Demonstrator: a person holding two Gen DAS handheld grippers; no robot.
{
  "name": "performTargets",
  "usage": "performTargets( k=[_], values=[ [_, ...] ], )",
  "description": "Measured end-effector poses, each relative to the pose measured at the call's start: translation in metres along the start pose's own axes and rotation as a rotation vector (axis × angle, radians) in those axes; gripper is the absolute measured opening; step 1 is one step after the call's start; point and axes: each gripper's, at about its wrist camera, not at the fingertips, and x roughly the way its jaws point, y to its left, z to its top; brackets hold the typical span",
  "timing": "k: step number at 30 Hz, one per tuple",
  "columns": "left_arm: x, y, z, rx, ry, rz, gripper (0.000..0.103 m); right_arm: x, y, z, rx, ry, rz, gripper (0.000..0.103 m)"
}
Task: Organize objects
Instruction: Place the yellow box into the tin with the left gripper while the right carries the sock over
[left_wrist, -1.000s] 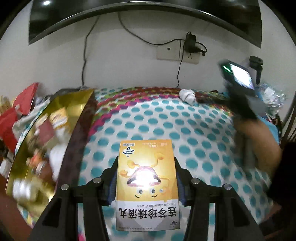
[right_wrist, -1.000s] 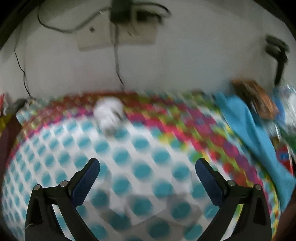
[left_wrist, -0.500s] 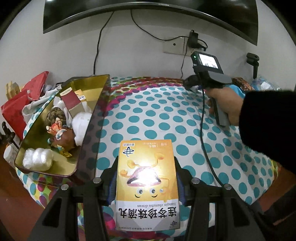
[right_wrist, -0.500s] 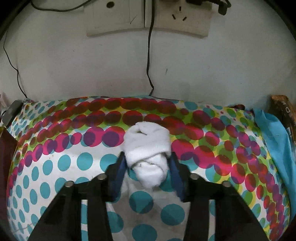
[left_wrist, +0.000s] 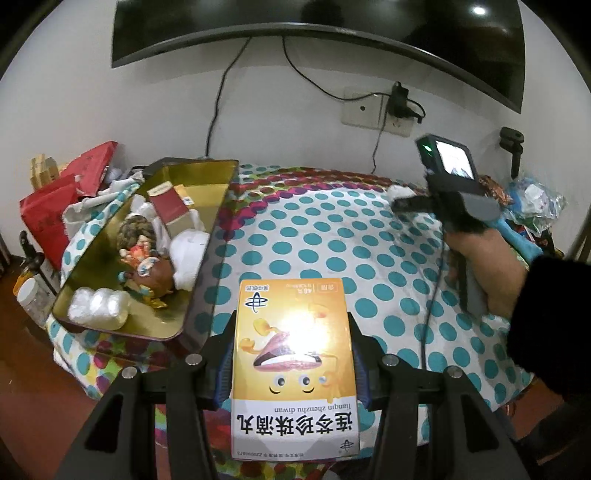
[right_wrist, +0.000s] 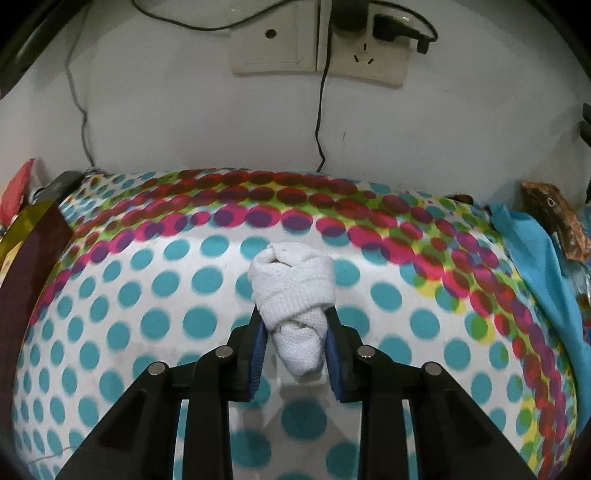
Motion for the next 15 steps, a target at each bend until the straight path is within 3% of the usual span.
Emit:
performTargets(
  k=[6, 12, 15],
  values=[
    [-0.013, 0.029, 0.011, -0.058, -0.040, 0.076, 0.051, -0.022, -0.002, -0.011, -0.002, -0.030, 0.043, 0.026],
    [-0.006, 0.088, 0.055, -0.139, -0.084, 0.200, 0.051, -0.042, 0.002, -0.023, -0.015, -0.060, 0.069, 0.026],
    [0.017, 0.112, 0.070, -0.155, -0.044, 0.226, 0.052, -0.050, 0.006, -0.025, -0.021, -0.075, 0.085, 0.026]
  ],
)
